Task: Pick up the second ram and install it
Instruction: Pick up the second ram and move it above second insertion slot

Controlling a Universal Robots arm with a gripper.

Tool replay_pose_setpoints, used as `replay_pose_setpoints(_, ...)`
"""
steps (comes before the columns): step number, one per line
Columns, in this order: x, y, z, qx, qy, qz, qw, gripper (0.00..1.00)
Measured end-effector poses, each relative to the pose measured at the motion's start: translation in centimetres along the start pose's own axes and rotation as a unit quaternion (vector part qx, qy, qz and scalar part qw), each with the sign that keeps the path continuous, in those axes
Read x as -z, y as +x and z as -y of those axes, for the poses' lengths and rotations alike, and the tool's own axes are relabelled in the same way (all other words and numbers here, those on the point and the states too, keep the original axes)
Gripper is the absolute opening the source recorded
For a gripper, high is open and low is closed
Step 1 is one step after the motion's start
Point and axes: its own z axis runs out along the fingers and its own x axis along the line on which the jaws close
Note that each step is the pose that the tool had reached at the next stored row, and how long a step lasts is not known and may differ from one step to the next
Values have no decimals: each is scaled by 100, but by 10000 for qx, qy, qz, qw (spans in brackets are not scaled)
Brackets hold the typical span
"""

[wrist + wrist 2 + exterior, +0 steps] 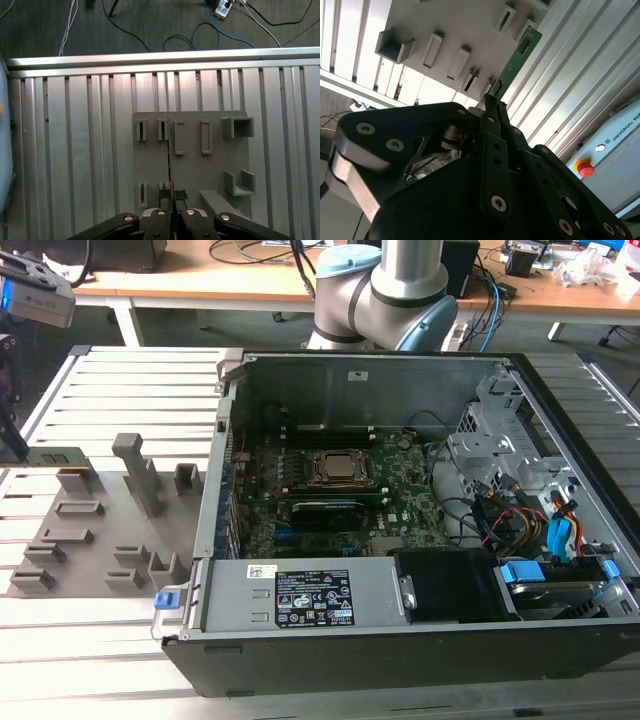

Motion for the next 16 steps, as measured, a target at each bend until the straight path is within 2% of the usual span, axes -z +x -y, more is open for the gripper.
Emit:
replay_pose_setpoints(6, 45, -1, -2, 0, 0, 0, 10000, 14)
replay_pose_setpoints(9, 138, -2, -6, 0, 0, 0, 10000, 14)
replay_pose_setpoints(10, 141, -2, -7, 0, 0, 3, 10000, 14)
replay_pose_setpoints(11, 145, -2, -6, 2, 0, 22, 10000, 14)
replay_pose_setpoints(12, 177, -3, -8, 1, -2, 45, 10000, 14)
replay_pose_setpoints(14, 234, -4, -11, 2, -2, 55, 10000, 14)
replay_pose_setpoints(15, 338, -6, -15, 2, -3, 55, 10000, 14)
replay_pose_setpoints(16, 368, -6, -17, 2, -3, 55, 10000, 14)
